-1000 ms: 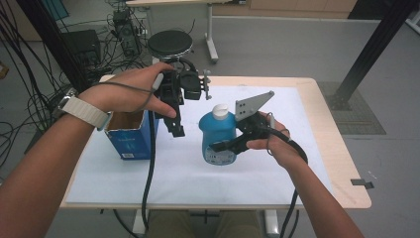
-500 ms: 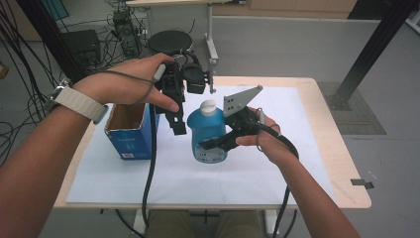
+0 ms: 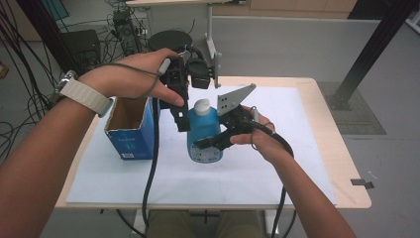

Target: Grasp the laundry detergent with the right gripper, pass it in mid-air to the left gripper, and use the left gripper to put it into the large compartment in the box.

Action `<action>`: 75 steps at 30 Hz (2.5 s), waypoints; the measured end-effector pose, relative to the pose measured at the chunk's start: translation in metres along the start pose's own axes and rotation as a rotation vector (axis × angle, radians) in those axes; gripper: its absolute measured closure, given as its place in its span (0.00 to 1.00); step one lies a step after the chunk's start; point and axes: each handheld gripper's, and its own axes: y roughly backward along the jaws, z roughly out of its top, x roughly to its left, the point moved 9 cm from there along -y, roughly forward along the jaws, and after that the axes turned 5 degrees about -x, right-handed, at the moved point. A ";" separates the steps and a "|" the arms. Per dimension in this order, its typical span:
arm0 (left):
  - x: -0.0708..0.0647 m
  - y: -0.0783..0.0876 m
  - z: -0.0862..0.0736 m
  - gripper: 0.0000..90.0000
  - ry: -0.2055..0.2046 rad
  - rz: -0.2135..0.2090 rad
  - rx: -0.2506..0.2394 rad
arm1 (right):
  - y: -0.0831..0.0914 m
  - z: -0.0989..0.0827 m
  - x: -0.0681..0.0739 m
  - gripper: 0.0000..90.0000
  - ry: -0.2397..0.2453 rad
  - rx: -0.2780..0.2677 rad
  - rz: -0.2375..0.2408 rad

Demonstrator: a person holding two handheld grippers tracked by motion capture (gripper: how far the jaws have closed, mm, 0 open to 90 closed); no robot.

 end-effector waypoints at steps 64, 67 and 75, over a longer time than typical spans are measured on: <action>0.003 -0.017 0.012 0.09 -0.008 -0.013 -0.032 | -0.006 -0.009 0.001 0.48 -0.014 -0.030 0.031; 0.003 -0.017 0.012 0.09 -0.006 -0.011 -0.034 | -0.007 -0.009 0.002 0.48 -0.013 -0.032 0.031; 0.003 -0.016 0.011 0.09 -0.004 -0.011 -0.037 | -0.008 -0.009 0.002 0.48 -0.016 -0.030 0.034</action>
